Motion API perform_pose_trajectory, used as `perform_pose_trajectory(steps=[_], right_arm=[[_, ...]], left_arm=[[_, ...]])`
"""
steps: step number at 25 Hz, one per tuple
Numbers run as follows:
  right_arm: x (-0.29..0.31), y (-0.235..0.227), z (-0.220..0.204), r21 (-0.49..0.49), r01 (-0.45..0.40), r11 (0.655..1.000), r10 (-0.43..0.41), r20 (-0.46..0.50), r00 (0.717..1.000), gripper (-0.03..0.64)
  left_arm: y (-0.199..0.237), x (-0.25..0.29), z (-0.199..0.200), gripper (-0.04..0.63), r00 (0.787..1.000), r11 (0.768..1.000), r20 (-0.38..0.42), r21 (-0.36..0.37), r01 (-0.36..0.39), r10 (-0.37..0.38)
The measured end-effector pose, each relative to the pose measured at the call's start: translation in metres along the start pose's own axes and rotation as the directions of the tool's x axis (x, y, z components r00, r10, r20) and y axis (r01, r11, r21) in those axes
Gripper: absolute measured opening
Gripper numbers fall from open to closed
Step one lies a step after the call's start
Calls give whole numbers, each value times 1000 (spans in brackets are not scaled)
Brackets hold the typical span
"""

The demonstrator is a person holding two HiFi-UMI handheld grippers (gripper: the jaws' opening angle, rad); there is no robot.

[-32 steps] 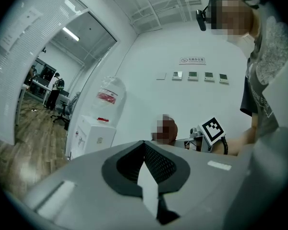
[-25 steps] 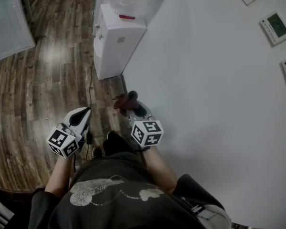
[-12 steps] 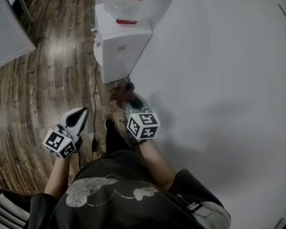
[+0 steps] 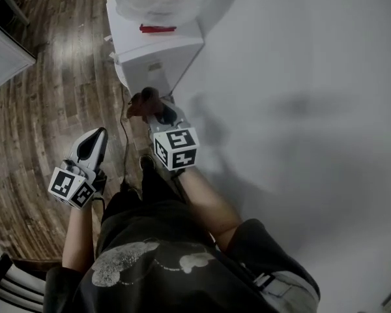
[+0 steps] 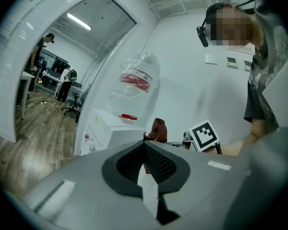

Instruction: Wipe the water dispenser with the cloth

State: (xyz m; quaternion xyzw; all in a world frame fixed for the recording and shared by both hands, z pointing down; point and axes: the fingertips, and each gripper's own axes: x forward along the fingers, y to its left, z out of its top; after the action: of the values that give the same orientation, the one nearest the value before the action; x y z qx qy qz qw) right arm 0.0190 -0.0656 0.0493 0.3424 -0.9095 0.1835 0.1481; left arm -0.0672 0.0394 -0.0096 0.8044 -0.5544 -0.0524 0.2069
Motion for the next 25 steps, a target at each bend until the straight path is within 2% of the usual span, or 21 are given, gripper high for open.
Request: perform_pose_trajectory(steps=[8, 12, 19, 25], right_arm=[[59, -8, 46, -99, 57, 993, -51, 61, 997, 57], [91, -9, 53, -126, 79, 989, -67, 95, 993, 57], [128, -20, 13, -145, 94, 985, -74, 140, 987, 58], [163, -45, -63, -142, 78, 987, -63, 112, 992, 61]], left_arm=[[26, 18, -5, 17, 999, 999, 3, -29, 39, -39], [39, 27, -10, 17, 998, 998, -12, -4, 65, -65], [78, 51, -44, 17, 998, 998, -7, -4, 58, -58], [132, 73, -115, 17, 999, 999, -22, -24, 31, -32]])
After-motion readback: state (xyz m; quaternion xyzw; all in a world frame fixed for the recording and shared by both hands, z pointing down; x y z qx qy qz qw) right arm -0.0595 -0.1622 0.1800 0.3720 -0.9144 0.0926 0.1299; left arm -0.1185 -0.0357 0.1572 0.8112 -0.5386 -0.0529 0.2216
